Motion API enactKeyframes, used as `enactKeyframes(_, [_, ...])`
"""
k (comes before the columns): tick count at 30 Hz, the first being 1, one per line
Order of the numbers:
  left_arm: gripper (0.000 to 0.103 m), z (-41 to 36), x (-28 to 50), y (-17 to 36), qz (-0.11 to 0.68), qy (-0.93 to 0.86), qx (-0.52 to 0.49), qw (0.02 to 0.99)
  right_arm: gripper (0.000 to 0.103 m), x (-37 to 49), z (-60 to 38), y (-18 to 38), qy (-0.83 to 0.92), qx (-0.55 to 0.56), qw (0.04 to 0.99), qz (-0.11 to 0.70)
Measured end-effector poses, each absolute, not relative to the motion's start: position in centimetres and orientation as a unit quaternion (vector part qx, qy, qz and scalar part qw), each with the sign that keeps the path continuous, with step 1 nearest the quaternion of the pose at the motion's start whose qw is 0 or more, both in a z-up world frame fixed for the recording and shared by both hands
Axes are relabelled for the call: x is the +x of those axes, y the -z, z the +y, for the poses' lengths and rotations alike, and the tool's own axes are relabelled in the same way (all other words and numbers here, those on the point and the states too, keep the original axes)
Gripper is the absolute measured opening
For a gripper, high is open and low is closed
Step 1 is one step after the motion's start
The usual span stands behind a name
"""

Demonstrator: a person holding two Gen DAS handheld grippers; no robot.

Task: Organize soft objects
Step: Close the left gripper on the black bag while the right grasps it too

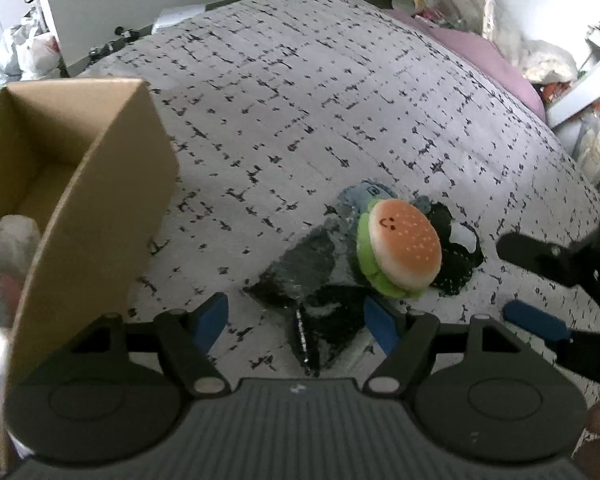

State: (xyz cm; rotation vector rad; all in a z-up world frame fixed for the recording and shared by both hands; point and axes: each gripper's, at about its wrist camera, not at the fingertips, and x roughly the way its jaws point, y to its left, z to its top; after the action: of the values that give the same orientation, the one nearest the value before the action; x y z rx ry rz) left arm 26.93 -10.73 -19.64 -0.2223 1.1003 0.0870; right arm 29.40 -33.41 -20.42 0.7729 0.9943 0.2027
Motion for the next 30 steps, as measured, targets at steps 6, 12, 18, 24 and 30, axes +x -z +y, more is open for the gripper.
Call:
enactKeyframes(6, [0.075, -11.4, 27.5, 20.9, 0.526, -0.031, -0.102, 0.844, 0.071, 30.4, -32.7, 21.0, -0.092, 0.345, 0.81, 0.466])
enactKeyframes(12, [0.057, -11.3, 27.5, 21.1, 0.513, -0.026, -0.113, 0.851, 0.058, 31.5, -31.5, 21.4, -0.093, 0.318, 0.821, 0.465])
enactKeyframes(18, [0.03, -10.6, 27.1, 20.2, 0.508, -0.023, -0.136, 0.85, 0.021, 31.5, -31.5, 21.9, -0.089, 0.312, 0.821, 0.47])
enactKeyframes(24, [0.029, -10.0, 25.6, 18.8, 0.494, -0.025, -0.149, 0.856, 0.02, 29.9, -32.2, 20.4, -0.077, 0.308, 0.832, 0.455])
enactKeyframes(30, [0.029, -9.8, 24.0, 16.9, 0.484, -0.02, -0.156, 0.861, 0.02, 28.0, -32.2, 18.2, -0.08, 0.29, 0.844, 0.445])
